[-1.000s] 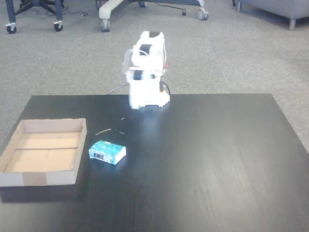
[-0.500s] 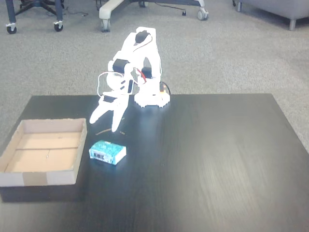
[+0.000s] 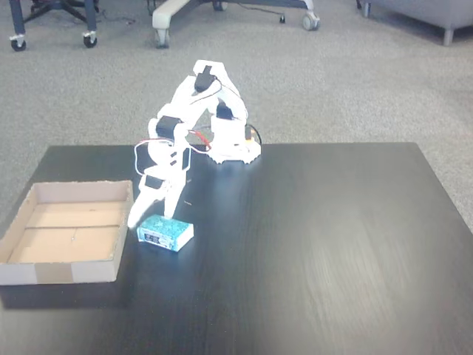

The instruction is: Pick the green block and drop it in the box on the right.

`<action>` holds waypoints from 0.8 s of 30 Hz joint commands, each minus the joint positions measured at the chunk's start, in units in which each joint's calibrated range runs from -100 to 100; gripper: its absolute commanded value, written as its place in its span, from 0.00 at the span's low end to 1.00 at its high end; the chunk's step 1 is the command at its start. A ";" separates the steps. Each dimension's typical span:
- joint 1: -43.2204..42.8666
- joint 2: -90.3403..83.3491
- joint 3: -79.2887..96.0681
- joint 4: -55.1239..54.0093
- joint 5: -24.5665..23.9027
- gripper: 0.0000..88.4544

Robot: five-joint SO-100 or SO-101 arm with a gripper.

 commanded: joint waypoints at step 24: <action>-2.37 -15.84 -10.20 0.77 1.37 0.13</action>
